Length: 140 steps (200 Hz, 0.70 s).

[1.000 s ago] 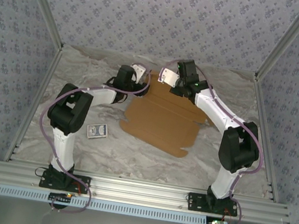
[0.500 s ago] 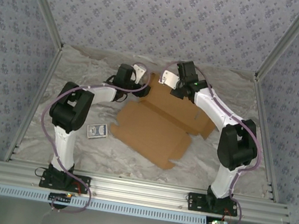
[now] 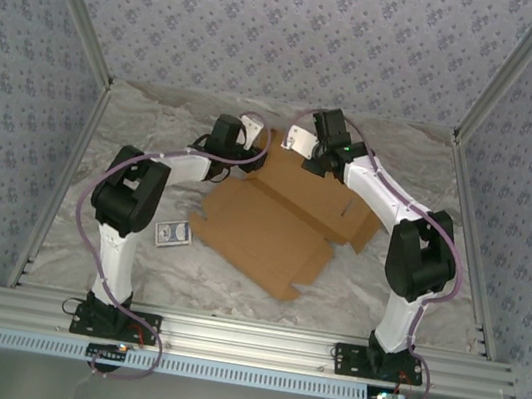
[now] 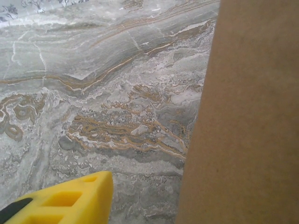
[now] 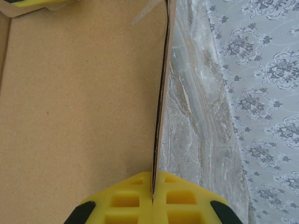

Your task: Fold the paper box

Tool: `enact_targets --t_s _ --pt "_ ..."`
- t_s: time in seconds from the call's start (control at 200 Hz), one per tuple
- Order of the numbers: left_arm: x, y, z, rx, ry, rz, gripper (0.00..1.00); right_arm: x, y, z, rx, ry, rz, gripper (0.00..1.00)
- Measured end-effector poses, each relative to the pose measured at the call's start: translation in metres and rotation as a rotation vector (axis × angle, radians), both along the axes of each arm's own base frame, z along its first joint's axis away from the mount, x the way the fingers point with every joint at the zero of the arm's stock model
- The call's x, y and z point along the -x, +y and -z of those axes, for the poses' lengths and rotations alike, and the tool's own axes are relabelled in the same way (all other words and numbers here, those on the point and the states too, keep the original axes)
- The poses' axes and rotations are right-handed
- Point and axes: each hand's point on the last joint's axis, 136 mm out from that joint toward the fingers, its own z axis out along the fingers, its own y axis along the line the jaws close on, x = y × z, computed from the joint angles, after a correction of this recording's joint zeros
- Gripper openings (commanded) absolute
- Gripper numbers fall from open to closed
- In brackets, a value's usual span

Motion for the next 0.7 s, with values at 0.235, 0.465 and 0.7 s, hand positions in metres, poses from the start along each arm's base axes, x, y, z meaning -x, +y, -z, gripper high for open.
enact_targets --t_s 0.235,0.465,0.7 --pt "-0.0044 -0.0002 -0.0039 -0.097 -0.071 -0.117 0.44 0.0014 0.0064 -0.0052 0.015 -0.020 0.008 0.00" --pt "-0.0066 0.0049 -0.0073 -0.130 -0.101 -0.216 0.45 0.0017 0.0084 -0.0067 0.011 -0.024 0.015 0.00" --pt "-0.0014 0.0050 -0.0026 -0.044 -0.093 -0.183 0.59 0.0018 0.0058 -0.0063 0.018 -0.024 0.030 0.00"
